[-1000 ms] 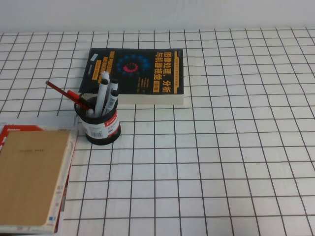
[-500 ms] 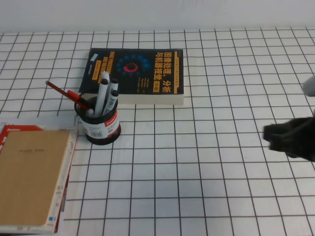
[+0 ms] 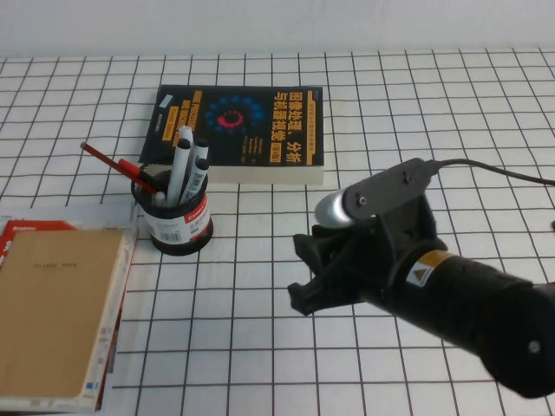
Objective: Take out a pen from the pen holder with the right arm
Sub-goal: 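Take a marker out of the pen holder and lay it on the table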
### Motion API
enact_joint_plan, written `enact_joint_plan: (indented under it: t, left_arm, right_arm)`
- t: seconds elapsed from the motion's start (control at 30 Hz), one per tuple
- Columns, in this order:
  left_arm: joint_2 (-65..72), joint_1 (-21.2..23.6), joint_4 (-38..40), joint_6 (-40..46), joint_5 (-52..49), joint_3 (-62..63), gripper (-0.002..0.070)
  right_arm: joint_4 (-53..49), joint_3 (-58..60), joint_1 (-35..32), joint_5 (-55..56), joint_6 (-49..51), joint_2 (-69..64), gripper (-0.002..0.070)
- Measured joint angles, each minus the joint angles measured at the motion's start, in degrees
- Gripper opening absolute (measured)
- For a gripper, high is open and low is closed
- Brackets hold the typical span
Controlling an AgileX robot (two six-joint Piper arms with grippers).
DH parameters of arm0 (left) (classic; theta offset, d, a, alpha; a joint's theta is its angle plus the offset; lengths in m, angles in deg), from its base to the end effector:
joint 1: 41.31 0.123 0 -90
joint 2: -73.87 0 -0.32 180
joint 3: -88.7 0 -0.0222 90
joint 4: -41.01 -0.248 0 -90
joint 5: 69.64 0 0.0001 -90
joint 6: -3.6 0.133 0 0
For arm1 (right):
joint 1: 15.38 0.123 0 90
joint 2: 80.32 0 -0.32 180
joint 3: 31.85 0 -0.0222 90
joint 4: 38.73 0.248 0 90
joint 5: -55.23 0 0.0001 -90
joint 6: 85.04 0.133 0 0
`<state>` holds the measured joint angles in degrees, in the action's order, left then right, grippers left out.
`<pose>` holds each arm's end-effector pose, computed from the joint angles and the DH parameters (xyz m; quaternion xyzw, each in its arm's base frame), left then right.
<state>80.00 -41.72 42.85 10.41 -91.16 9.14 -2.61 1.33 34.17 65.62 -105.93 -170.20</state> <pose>0.0545 -0.0020 0.1585 0.0422 0.8038 0.0195 0.5931 0.2310 0.2492 0.2711 -0.2237 0.8107 0.2491 0.4803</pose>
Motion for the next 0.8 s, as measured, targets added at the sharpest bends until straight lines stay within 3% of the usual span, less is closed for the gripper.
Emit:
enact_joint_plan:
  t: [0.17,0.4,0.57,0.8]
  left_arm:
    - [0.0,0.0,0.0,0.0,0.0,0.0,-0.0004]
    - [0.0,0.0,0.0,0.0,0.0,0.0,-0.0004]
    - [0.0,0.0,0.0,0.0,0.0,0.0,-0.0004]
    - [0.0,0.0,0.0,0.0,0.0,0.0,-0.0004]
  right_arm:
    - [-6.19,0.0,5.04,11.85,0.0,-4.19,0.0232]
    - [-22.04,-0.14,8.22,33.34,12.21,-12.22,0.0249]
    - [-27.6,-1.12,8.22,49.3,20.34,-19.4,0.025]
    - [-28.89,-9.44,8.22,51.61,24.93,-28.18,0.025]
